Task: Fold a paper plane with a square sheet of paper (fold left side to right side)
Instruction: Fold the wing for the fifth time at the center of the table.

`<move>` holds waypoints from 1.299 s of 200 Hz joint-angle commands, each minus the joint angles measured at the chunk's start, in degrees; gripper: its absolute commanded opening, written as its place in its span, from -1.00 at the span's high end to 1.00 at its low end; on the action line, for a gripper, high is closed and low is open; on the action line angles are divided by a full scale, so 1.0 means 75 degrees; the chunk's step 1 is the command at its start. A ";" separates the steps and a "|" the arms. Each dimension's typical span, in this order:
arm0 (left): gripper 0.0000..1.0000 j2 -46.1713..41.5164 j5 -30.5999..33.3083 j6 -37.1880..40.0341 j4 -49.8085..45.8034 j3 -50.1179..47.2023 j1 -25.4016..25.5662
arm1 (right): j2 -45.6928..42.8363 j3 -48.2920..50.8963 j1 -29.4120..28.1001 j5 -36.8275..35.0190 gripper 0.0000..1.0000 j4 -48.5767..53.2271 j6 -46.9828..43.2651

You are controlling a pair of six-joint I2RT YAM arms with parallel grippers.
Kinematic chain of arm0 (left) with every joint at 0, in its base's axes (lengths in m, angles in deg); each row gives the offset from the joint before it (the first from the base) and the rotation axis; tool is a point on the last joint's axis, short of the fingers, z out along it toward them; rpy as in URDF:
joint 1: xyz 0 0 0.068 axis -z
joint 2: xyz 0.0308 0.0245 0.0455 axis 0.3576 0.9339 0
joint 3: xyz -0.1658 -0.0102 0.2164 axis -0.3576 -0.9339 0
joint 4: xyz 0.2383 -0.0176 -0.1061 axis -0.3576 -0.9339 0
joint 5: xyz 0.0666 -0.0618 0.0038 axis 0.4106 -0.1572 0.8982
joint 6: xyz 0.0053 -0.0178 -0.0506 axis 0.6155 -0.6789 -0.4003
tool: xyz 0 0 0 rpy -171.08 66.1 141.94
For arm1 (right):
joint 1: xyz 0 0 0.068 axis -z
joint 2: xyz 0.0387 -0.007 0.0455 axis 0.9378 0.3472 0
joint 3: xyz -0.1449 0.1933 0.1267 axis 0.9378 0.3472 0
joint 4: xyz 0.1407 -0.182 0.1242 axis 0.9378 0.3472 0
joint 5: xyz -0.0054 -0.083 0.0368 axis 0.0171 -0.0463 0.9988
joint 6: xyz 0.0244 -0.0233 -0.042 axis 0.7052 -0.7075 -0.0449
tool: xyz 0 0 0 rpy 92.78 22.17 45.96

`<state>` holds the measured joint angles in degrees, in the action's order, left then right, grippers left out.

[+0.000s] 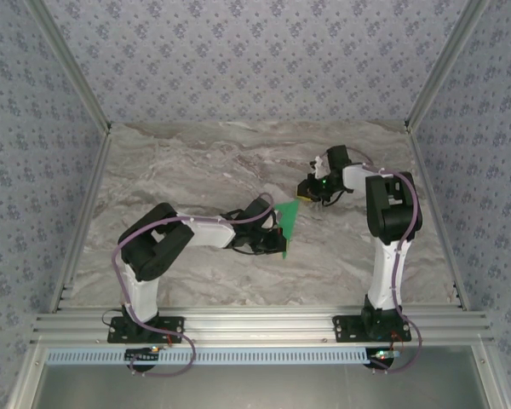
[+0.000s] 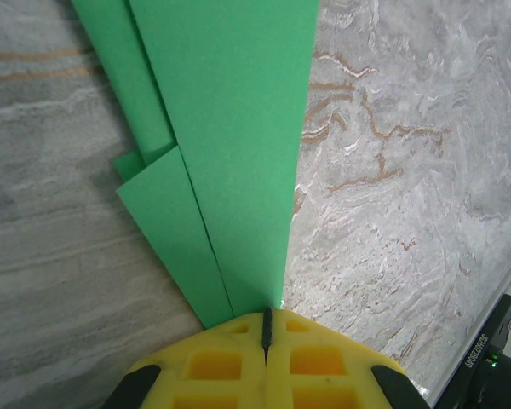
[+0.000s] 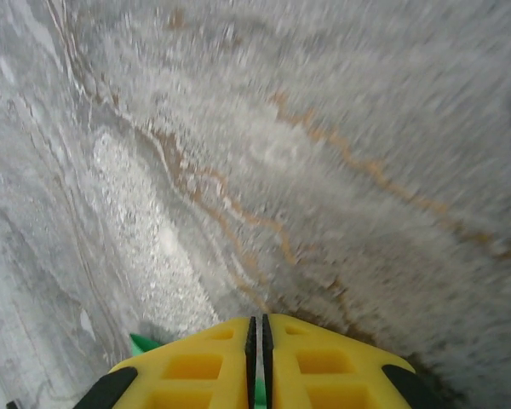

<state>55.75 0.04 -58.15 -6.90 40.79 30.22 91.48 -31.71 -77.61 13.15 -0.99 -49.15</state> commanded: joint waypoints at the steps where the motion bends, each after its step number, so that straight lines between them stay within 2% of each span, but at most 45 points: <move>1: 1.00 0.0720 0.0616 0.0036 -0.1676 -0.0515 0.0175 | -0.0136 -0.0113 0.0160 -0.0364 0.74 -0.0097 -0.0153; 43: 1.00 0.0537 0.0664 0.0065 -0.1581 -0.0518 0.0174 | -0.2086 0.1481 0.0034 -0.0250 0.73 -0.0348 -0.0088; 69: 1.00 0.0496 0.0677 0.0077 -0.1574 -0.0521 0.0182 | -0.2598 0.2433 -0.0385 0.0229 0.73 -0.0834 0.0250; 95: 1.00 0.0457 0.0664 0.0087 -0.1539 -0.0515 0.0175 | -0.2321 0.2865 -0.0880 0.0421 0.73 -0.1472 0.0639; 124: 1.00 0.0330 0.0611 0.0099 -0.1423 -0.0528 0.0173 | -0.1725 0.2872 -0.1075 0.0271 0.74 -0.1747 0.0789; 157: 1.00 -0.0364 0.0571 0.0325 -0.1274 -0.0550 0.0149 | -0.1562 0.2852 -0.1090 -0.0281 0.74 -0.1139 0.0703; 206: 0.92 -0.1569 0.0029 0.0531 -0.0667 -0.0731 0.0067 | -0.1423 0.2920 -0.1123 -0.0377 0.74 -0.0859 0.0596; 245: 0.81 -0.1233 -0.0872 0.0196 0.0336 -0.0527 0.0067 | -0.1396 0.2859 -0.1207 -0.0463 0.74 -0.0800 0.0571; 260: 0.76 -0.0910 -0.1019 0.0234 0.0356 -0.0241 0.0102 | -0.1373 0.2851 -0.1218 -0.0482 0.74 -0.0776 0.0546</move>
<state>45.98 -3.17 -56.08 -7.53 35.41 30.77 78.89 -10.69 -86.13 13.74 -11.29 -44.17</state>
